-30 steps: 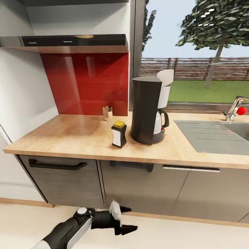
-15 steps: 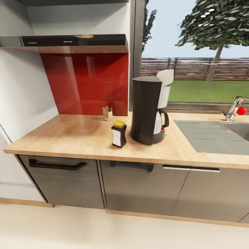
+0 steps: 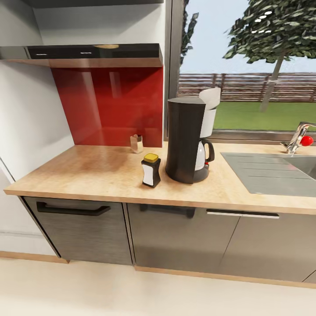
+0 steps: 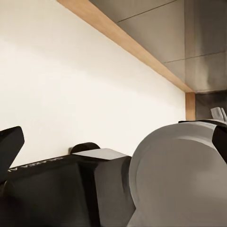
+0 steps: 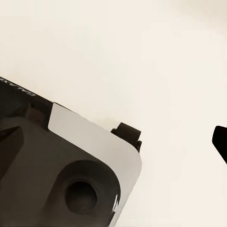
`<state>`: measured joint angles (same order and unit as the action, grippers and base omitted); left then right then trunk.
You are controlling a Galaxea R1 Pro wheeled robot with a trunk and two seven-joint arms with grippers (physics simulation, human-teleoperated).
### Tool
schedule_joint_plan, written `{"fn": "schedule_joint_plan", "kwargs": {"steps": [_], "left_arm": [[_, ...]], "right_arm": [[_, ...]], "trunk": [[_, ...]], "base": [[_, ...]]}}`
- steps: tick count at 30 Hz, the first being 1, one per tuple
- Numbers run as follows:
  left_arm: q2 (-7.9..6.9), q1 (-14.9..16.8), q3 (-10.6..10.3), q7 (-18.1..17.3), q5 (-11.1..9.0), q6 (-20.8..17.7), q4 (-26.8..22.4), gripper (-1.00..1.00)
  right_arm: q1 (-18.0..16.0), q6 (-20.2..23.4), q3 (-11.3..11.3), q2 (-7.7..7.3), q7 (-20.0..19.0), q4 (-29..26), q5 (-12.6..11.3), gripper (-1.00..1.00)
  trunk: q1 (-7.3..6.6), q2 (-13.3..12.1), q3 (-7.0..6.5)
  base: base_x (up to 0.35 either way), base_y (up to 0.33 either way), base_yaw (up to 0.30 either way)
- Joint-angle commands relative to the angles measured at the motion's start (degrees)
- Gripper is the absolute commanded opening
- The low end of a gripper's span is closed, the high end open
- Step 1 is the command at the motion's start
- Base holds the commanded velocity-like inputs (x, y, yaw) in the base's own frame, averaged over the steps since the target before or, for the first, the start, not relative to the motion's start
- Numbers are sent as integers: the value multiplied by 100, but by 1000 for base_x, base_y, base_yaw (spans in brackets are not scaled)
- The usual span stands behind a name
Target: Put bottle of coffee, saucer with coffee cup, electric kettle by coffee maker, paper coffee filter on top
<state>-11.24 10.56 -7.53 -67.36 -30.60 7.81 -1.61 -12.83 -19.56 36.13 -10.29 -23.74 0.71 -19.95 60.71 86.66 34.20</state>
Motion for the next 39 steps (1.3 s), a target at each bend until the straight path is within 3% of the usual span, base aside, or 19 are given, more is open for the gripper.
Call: {"fn": "schedule_joint_plan", "kwargs": {"steps": [1,15,27,39], "left_arm": [[-1,3,-47,-5,-34,57,3,100],[-1,3,-46,16,-34,54,3,100],[1,2,-46,326,-34,54,3,100],[7,0,-45,338,-34,54,3,100]], "right_arm": [[-6,-19,43,0,-28,8,-61,100],[-2,-13,43,0,-34,8,-62,100],[-4,-21,43,0,-34,8,-62,100],[-3,-22,43,0,-34,8,-62,100]], "trunk": [[0,3,5],[0,3,5],[0,3,5],[0,3,5]], "base": [[0,0,0],[19,-28,-166],[152,-238,-133],[113,-278,-255]]}}
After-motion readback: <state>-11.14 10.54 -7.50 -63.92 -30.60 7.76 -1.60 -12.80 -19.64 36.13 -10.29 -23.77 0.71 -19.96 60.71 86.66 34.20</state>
